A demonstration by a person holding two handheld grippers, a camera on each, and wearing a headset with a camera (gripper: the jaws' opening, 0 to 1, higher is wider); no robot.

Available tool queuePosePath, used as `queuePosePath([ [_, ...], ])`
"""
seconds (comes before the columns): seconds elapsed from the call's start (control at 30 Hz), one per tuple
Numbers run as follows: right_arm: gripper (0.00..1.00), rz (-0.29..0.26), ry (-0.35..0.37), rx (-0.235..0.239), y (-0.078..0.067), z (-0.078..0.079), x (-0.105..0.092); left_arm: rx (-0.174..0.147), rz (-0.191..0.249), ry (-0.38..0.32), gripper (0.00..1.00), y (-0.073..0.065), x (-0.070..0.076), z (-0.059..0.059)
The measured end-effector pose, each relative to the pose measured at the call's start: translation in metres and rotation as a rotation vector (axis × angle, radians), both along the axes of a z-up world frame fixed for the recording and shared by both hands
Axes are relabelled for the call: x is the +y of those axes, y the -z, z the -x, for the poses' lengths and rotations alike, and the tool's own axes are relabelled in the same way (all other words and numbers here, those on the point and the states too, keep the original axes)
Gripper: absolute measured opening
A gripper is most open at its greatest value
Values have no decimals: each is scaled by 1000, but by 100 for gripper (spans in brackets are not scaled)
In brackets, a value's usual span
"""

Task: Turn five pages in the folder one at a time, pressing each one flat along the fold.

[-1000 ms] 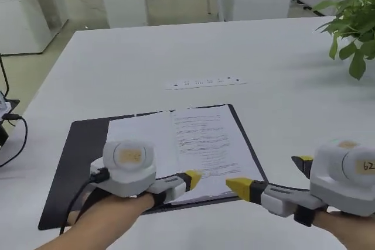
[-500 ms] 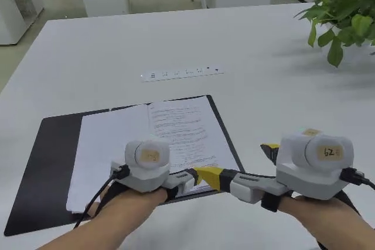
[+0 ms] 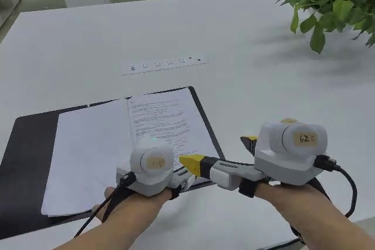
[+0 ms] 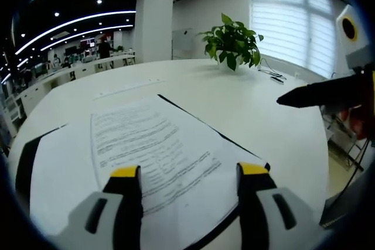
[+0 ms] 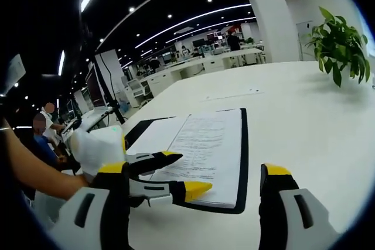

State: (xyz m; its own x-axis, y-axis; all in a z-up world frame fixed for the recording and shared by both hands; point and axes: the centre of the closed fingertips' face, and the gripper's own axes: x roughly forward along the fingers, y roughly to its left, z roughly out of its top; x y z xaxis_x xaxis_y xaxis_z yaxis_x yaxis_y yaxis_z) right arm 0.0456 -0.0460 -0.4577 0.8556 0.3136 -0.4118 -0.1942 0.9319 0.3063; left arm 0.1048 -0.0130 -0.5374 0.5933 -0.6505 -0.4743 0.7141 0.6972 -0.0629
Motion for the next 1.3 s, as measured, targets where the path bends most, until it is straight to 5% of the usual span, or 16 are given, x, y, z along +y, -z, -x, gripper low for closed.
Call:
queuePosePath([
  [0.07,91,-9,1,6,4,0,0,17,-22,-10,64,9,2,2],
  [0.13,91,-18,4,18,8,1,0,-47,-55,-2,62,11,3,0],
  [0.23,91,-36,7,27,12,1,-1,-55,-17,-29,62,11,2,1],
  [0.33,91,-47,8,35,16,1,-1,-97,16,-29,61,11,3,2],
  [0.63,89,-85,35,56,25,1,-13,-121,61,-29,57,12,2,3],
  [0.97,87,-108,51,77,34,1,-18,-130,66,-54,38,11,8,-1],
  [1.3,79,-113,-31,35,31,0,-4,-137,53,-86,24,12,13,-6],
])
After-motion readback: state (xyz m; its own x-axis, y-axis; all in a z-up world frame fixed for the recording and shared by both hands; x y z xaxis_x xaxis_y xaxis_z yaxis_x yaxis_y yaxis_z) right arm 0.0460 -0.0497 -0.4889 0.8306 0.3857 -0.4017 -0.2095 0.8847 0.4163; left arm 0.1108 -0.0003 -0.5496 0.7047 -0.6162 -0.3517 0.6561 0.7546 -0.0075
